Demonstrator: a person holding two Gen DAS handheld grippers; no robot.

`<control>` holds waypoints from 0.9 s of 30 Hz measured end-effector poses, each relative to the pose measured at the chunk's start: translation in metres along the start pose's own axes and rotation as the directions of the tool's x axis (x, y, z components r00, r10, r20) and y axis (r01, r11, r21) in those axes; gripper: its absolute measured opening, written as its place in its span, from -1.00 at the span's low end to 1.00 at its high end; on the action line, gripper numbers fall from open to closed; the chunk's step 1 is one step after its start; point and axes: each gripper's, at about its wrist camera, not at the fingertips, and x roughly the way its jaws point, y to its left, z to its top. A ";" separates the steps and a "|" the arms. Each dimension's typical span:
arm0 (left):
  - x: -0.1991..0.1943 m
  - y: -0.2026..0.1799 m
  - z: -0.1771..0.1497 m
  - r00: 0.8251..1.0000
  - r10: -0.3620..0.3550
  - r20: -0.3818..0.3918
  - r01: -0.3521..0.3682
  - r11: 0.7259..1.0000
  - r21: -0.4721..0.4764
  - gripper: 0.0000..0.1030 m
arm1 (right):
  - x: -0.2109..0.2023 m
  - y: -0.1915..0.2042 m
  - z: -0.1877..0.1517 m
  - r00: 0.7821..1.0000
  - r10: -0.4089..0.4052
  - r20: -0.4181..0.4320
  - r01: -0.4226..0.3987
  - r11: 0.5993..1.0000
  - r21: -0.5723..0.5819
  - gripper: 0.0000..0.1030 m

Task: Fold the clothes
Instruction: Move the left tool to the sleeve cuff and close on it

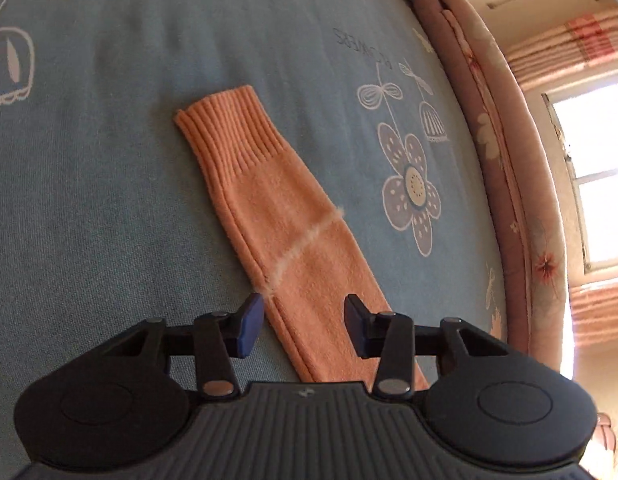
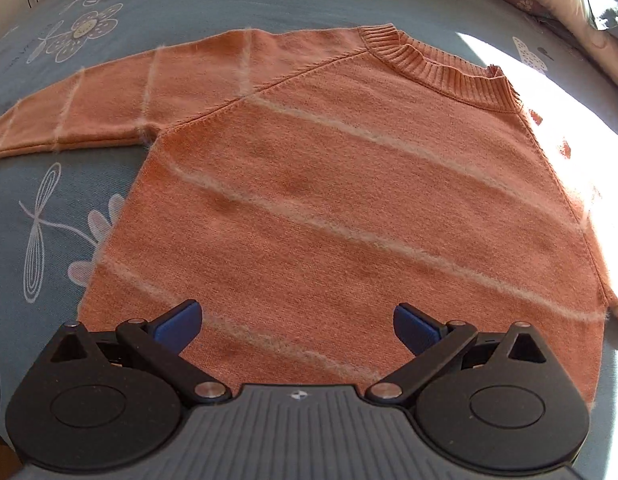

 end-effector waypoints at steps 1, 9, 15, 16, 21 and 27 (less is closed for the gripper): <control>0.003 0.010 0.005 1.000 -0.011 0.001 0.011 0.998 -0.064 -0.18 | 0.002 0.004 0.003 1.000 0.001 -0.004 -0.001 1.000 -0.001 1.00; 0.023 0.034 0.019 0.997 -0.073 0.022 0.076 0.981 -0.179 -0.18 | 0.011 0.020 0.024 1.000 -0.010 -0.004 0.010 1.000 -0.003 1.00; 0.035 0.036 0.028 0.991 -0.122 0.050 0.129 0.978 -0.166 -0.15 | 0.018 0.025 0.028 1.000 -0.005 -0.015 0.005 1.000 -0.004 1.00; 0.037 0.036 0.029 0.990 -0.131 0.053 0.138 0.977 -0.161 -0.15 | 0.019 0.025 0.028 1.000 -0.003 -0.018 0.003 1.000 0.000 1.00; 0.045 0.037 0.033 0.982 -0.175 0.074 0.185 0.970 -0.159 -0.15 | 0.027 0.018 0.024 0.999 0.028 -0.038 -0.026 0.999 0.043 1.00; 0.052 0.032 0.041 0.976 -0.197 0.087 0.209 0.965 -0.156 -0.15 | 0.042 0.015 0.017 0.996 0.040 -0.079 -0.032 0.995 0.090 1.00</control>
